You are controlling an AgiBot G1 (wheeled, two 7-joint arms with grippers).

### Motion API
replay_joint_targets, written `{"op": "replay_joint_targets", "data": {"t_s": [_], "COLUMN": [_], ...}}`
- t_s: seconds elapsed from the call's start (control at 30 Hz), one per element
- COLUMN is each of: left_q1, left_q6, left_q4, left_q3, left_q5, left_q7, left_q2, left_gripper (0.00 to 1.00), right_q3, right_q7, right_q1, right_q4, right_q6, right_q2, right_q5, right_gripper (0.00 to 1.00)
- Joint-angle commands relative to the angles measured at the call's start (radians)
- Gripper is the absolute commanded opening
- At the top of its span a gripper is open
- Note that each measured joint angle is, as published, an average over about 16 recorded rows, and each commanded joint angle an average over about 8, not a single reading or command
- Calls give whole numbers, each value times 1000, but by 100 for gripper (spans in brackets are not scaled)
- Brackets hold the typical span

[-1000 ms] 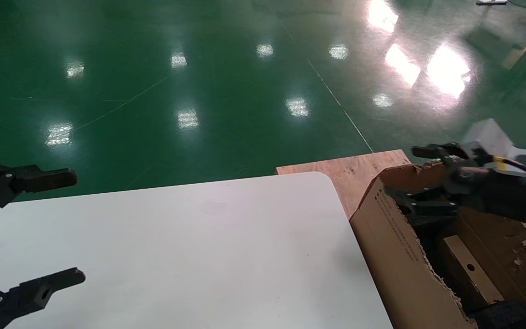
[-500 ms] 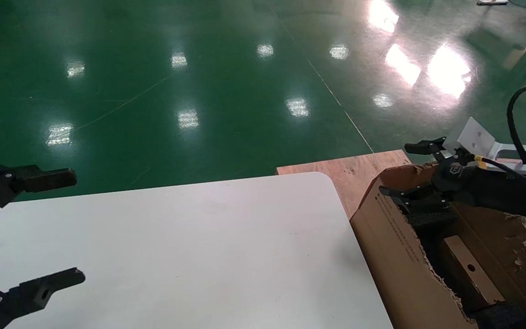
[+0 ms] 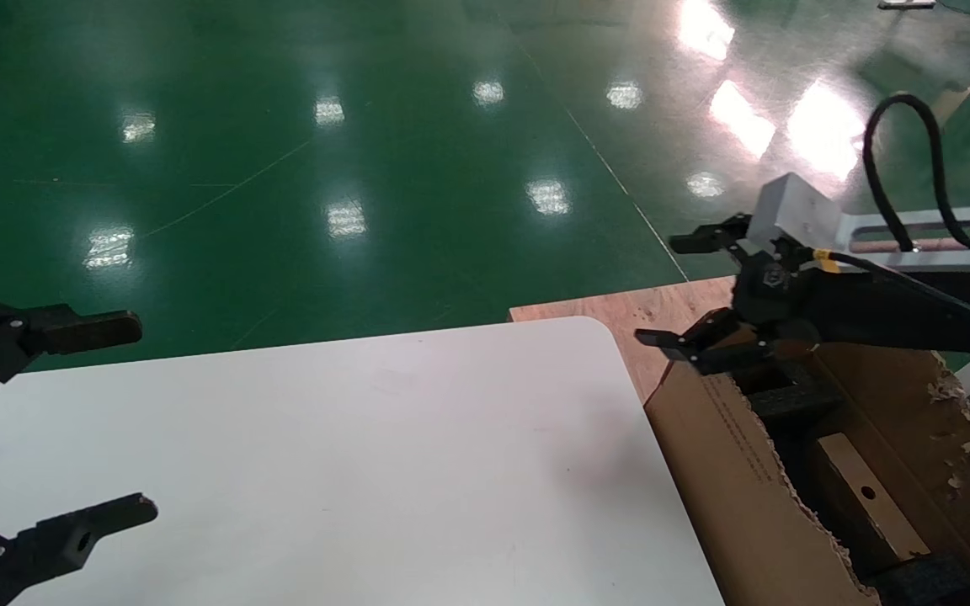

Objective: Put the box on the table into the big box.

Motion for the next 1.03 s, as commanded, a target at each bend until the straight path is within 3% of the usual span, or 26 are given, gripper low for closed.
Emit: {"op": "replay_joint_targets", "data": {"t_s": [0.03,0.93,1.03], "left_q1": [0,0,0], "left_q6": [0,0,0], "left_q4": [0,0,0], "left_q3": [0,0,0], "left_q5": [0,0,0], "left_q7": [0,0,0], "left_q2": [0,0,0], "left_gripper": [100,100,100], "right_q3": [78,1129,1188], "right_q7": [6,94,99], "right_q1": [-58,-836,-879], "right_q4": [-2,-27,-28], "right_q6": [-26,-370,-389], "right_q2": [-20,-288,-303], "right_q5": [-3,-49,-52], "right_gripper": [100,100,100]}}
